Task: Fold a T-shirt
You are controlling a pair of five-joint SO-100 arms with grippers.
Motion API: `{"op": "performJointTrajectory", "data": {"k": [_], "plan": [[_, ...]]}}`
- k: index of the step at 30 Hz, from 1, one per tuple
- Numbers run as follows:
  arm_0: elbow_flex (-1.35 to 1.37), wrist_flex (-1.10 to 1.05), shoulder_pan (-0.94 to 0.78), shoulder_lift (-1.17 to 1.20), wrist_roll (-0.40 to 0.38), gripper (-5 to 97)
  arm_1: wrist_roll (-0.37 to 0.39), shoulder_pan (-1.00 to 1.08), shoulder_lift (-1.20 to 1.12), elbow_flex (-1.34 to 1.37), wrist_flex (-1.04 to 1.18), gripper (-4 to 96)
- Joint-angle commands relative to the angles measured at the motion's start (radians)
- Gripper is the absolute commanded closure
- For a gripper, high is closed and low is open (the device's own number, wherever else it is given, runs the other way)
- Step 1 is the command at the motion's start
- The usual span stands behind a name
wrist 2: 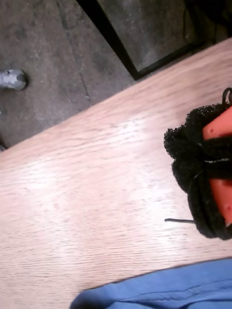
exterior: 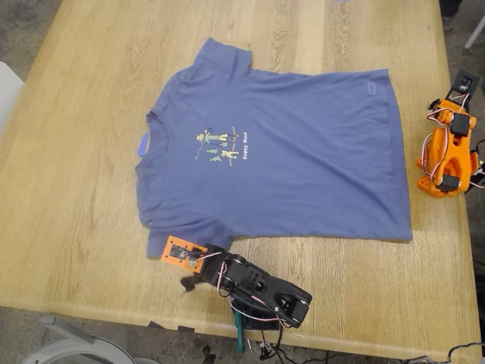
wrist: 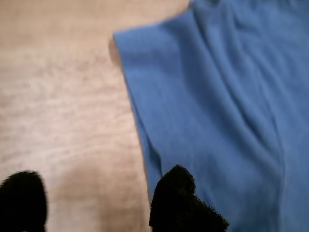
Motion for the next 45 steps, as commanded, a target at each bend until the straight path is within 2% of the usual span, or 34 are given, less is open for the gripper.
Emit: {"op": "performJointTrajectory", "data": {"k": [1, 9, 19, 25, 30, 38, 45], "plan": [[-0.137, 0.106, 0.043, 0.115, 0.011, 47, 0.015, -0.058, 0.011, -0.031, 0.057, 84.2], [-0.428, 0.344, 0.193, 0.060, 0.017, 44, 0.031, -0.288, 0.006, -0.442, 0.439, 84.8], [-0.729, 0.175, 0.474, -0.232, 0.057, 48, 0.040, -0.578, -0.172, -1.031, 0.704, 81.4], [-0.781, 0.133, 0.611, -0.336, 0.054, 51, 0.043, -0.782, -0.420, -1.348, 0.699, 78.5], [-0.715, -0.100, 0.644, -0.448, 0.067, 51, 0.043, -1.063, -0.601, -1.522, 0.703, 76.9], [-0.703, -0.440, 0.574, -0.756, 0.083, 47, 0.058, -1.465, -0.765, -1.537, 0.635, 75.0], [-0.716, -0.515, 0.523, -0.917, 0.089, 45, 0.067, -1.686, -0.968, -1.522, 0.428, 75.4]]}}
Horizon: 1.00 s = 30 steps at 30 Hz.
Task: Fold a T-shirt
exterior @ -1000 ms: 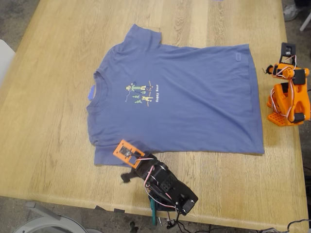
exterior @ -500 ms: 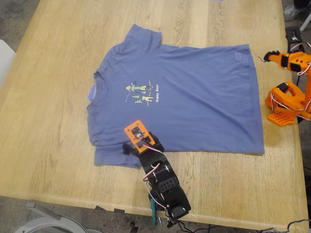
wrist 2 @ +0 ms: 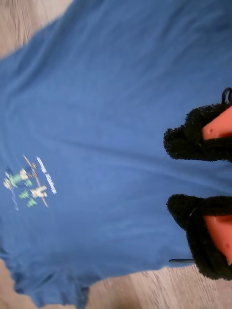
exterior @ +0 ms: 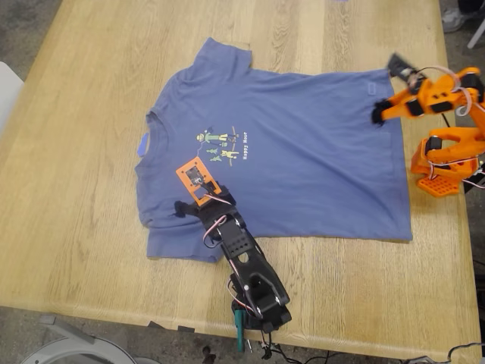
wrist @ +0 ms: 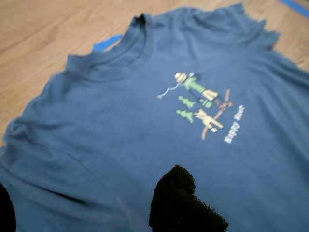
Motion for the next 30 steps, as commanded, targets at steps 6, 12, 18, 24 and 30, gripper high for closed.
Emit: {"op": "performJointTrajectory", "data": {"k": [6, 12, 18, 24, 30], "plan": [[-0.106, -0.187, -0.092, -0.222, 0.025, 44, 0.011, -0.089, -0.215, -0.031, -0.252, 75.8], [-0.219, -0.459, -0.138, -0.505, 0.040, 42, 0.009, -0.092, -0.371, -0.086, -0.373, 76.1], [-0.382, -0.641, -0.146, -0.778, 0.054, 40, 0.017, -0.140, -0.495, -0.124, -0.445, 76.1], [-0.546, -0.733, -0.158, -1.031, 0.055, 39, 0.015, -0.132, -0.580, -0.155, -0.469, 76.1], [-0.736, -0.776, -0.184, -1.276, 0.061, 39, 0.017, -0.124, -0.578, -0.141, -0.453, 76.4]]}}
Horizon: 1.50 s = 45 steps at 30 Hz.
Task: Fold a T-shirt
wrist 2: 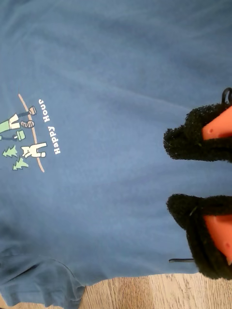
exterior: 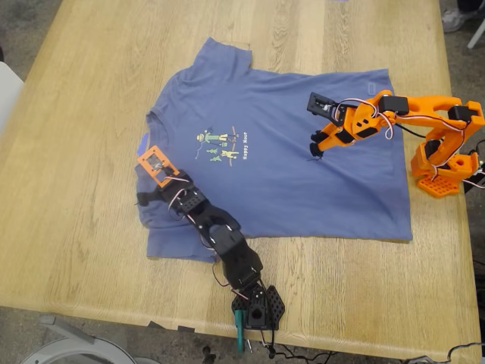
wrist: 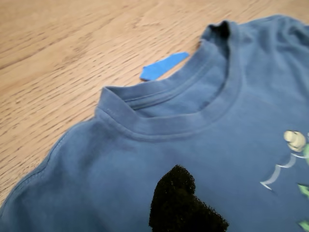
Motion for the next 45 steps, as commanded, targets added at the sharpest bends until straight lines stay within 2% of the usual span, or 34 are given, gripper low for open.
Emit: {"op": "performJointTrajectory", "data": {"k": [1, 11, 21, 30, 37, 45], "plan": [[-0.229, -0.040, -0.014, -0.067, 0.012, 39, 0.006, 0.006, 0.006, -0.040, 0.008, 76.4], [-0.482, -0.023, 0.009, -0.328, 0.017, 39, 0.008, 0.005, -0.006, -0.028, -0.006, 76.4], [-0.635, -0.003, 0.002, -0.505, 0.002, 41, 0.018, 0.011, -0.158, 0.005, -0.302, 76.2], [-0.683, 0.015, 0.000, -0.569, -0.083, 63, 0.058, -0.015, -0.239, 0.035, -0.471, 73.4], [-0.741, 0.064, -0.014, -0.607, -0.155, 91, 0.074, -0.069, -0.216, 0.166, -0.512, 72.5], [-0.767, 0.081, -0.003, -0.626, -0.170, 92, 0.072, -0.049, -0.132, 0.364, -0.549, 72.7]]}}
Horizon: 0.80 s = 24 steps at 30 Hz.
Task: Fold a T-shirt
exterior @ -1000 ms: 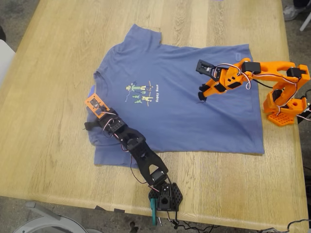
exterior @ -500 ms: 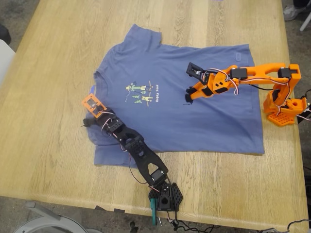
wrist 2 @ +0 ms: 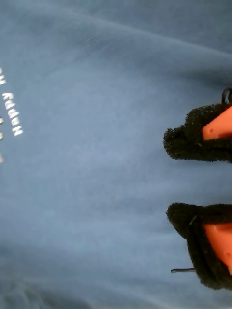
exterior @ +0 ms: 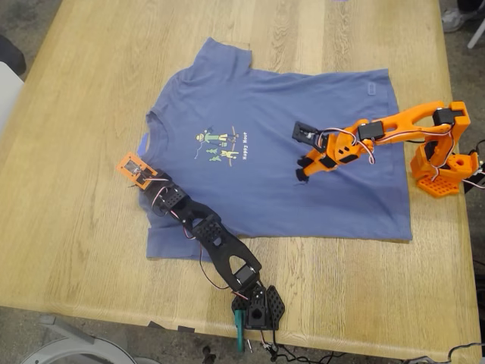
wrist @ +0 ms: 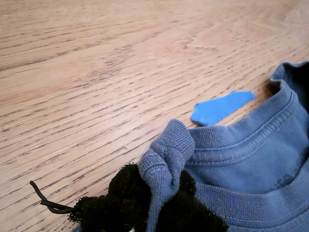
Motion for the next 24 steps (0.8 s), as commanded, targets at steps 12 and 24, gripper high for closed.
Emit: {"op": "performJointTrajectory", "data": {"k": [12, 24], "plan": [[-0.061, 0.054, 0.083, 0.048, -0.020, 92, 0.005, 0.014, 0.021, 0.129, -0.132, 72.7], [-0.058, 0.114, 0.081, 0.100, -0.018, 92, 0.020, 0.006, -0.160, 0.000, -0.295, 60.9]]}}
